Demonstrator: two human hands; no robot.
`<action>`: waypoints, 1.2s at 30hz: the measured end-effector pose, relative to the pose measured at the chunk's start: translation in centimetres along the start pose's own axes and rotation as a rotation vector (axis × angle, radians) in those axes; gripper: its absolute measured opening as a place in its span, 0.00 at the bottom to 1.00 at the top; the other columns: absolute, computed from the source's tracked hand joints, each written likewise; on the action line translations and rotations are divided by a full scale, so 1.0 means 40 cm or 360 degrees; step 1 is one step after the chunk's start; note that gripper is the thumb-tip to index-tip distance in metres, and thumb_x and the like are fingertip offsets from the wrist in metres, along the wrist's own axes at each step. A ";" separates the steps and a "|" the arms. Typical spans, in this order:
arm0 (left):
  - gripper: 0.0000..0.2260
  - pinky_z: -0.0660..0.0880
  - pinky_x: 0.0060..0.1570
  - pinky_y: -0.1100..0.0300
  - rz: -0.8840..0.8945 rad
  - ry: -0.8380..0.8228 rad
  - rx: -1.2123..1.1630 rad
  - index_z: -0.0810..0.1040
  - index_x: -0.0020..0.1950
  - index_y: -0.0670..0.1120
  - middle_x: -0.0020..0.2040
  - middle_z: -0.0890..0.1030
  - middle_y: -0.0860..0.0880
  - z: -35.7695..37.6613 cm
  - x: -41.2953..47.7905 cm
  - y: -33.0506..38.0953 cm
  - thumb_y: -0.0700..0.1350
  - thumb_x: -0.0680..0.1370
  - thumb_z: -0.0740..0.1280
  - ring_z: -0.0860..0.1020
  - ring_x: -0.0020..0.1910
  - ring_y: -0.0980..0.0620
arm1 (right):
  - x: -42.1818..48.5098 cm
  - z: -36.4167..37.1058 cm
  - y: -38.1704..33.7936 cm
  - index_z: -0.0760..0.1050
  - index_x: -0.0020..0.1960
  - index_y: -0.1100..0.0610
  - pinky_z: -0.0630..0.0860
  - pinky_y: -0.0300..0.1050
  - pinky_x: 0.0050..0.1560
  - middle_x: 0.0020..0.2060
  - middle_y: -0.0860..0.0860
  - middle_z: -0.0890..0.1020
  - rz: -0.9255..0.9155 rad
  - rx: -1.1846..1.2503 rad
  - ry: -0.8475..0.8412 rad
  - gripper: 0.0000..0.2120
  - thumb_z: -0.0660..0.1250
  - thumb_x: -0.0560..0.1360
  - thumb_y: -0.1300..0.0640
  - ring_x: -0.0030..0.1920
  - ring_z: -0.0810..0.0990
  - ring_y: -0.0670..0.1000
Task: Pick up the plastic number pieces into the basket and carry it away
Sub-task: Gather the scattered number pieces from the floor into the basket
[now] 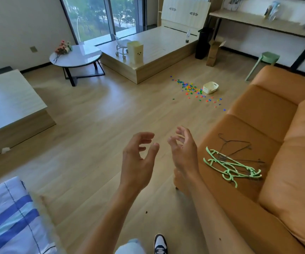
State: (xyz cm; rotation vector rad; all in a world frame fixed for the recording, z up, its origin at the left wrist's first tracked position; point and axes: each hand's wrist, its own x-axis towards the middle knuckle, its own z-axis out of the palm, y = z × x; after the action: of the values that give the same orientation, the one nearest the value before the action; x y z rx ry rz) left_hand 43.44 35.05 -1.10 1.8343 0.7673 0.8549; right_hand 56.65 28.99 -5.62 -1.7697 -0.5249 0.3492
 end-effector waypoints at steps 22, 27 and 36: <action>0.06 0.77 0.53 0.58 0.0031 -0.0523 -0.0092 0.79 0.54 0.53 0.53 0.82 0.60 0.110 1.186 -0.267 0.45 0.78 0.68 0.80 0.53 0.61 | 1.041 0.427 -0.048 0.69 0.71 0.53 0.71 0.25 0.51 0.63 0.49 0.77 0.0136 0.0073 0.0350 0.24 0.69 0.77 0.56 0.60 0.78 0.44; 0.06 0.76 0.53 0.63 0.0055 -0.0637 -0.0121 0.79 0.54 0.52 0.53 0.82 0.59 0.188 1.436 -0.302 0.44 0.78 0.68 0.79 0.54 0.61 | 1.280 0.472 -0.036 0.69 0.71 0.54 0.72 0.30 0.53 0.63 0.50 0.77 0.0155 0.0114 0.0464 0.24 0.69 0.77 0.57 0.60 0.78 0.45; 0.06 0.76 0.52 0.63 0.0094 -0.0713 -0.0120 0.79 0.54 0.52 0.53 0.82 0.59 0.448 1.927 -0.369 0.43 0.78 0.68 0.80 0.54 0.60 | 1.826 0.475 0.028 0.69 0.71 0.53 0.72 0.24 0.49 0.62 0.50 0.77 0.0141 0.0102 0.0535 0.23 0.69 0.77 0.57 0.57 0.78 0.42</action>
State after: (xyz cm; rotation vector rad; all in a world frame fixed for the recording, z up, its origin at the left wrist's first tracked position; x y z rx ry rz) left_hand 99.21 93.09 -2.76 1.8929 0.3933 0.4718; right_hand 109.77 82.52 -8.82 -1.7465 -0.1942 0.1229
